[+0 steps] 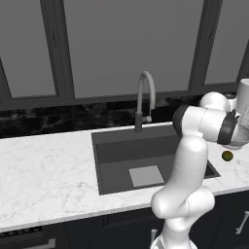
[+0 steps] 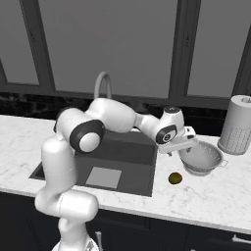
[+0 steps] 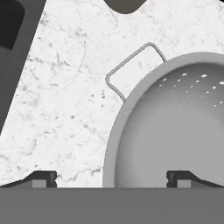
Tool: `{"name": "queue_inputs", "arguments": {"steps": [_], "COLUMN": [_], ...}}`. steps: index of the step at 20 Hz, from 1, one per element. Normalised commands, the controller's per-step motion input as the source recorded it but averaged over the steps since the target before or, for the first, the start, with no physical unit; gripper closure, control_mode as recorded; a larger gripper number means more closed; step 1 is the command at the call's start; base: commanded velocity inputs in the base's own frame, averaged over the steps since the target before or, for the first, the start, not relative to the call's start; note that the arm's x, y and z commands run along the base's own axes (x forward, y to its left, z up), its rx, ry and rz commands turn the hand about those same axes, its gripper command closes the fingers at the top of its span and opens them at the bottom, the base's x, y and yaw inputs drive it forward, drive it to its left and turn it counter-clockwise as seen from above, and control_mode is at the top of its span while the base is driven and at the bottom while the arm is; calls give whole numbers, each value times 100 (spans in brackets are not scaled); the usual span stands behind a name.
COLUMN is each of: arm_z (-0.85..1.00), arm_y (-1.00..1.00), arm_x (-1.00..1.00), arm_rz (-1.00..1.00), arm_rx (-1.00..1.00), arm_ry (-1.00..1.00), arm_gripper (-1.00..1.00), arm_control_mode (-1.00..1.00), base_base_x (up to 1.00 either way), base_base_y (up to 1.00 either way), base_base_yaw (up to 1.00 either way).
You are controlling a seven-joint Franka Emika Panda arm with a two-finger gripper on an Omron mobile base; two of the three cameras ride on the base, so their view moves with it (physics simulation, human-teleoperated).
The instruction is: Put the colander in the sink, put the mango in the colander, and turn on the sink faucet and pour water over the colander.
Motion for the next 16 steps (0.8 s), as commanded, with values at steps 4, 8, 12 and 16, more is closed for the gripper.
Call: {"name": "queue_inputs", "arguments": {"steps": [4,8,12,16], "arm_z": [-22,-14,-11,-8], "arm_y": [-25,-8,0,0], "arm_x": [2,0,-4,-2], "arm_rz": [0,0,0,0], "arm_rx": [0,0,0,0], "arm_ry": [0,0,0,0], "arm_gripper": [-100,-100,-100,-100], "arm_control_mode": [-100,-100,-100,-100], "base_base_x": [0,0,0,0], "base_base_y": [0,0,0,0], "base_base_yaw": [0,0,0,0]}}
